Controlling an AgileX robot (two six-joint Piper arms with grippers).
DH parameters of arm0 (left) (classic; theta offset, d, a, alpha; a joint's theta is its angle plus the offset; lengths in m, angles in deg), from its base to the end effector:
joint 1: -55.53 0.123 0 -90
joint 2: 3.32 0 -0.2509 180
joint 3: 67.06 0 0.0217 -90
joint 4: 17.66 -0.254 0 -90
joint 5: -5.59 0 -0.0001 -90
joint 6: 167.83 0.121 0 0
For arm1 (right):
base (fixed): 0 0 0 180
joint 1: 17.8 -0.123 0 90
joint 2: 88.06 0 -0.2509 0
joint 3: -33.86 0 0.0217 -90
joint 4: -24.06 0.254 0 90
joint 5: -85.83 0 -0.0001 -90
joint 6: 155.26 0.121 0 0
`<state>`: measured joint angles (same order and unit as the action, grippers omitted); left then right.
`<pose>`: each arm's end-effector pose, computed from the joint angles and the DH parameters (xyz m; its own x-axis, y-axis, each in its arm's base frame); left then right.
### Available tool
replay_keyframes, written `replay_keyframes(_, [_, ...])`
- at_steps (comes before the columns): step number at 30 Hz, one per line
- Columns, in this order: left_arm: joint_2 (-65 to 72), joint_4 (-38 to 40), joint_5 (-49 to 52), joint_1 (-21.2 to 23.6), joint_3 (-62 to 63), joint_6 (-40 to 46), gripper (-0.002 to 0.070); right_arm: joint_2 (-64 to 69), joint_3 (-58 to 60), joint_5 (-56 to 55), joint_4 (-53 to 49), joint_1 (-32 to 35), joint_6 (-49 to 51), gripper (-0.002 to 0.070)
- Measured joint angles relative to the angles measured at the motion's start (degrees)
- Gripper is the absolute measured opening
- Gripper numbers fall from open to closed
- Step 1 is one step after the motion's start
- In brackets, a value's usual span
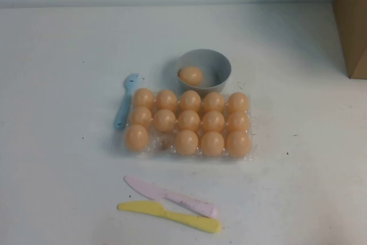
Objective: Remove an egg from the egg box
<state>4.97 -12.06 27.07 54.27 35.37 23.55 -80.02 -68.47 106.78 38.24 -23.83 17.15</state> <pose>0.1188 -0.0069 0.1632 -0.2887 0.1137 -0.9506 0.0876 0.9919 0.0921 0.1173 0.0231 0.1653 -0.2927 0.0683 -0.9538 -0.1601 0.9799 0.1194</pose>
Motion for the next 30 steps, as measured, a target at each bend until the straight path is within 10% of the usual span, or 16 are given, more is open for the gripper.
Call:
replay_keyframes(19, [0.00,0.00,0.00,0.00,0.00,0.00,-0.0004,0.00,0.00,0.00,6.17,0.00,0.00,-0.0017])
replay_keyframes(30, [0.00,0.00,0.00,0.00,0.00,0.00,-0.0004,0.00,0.00,-5.37,49.29,0.00,0.00,-0.0017])
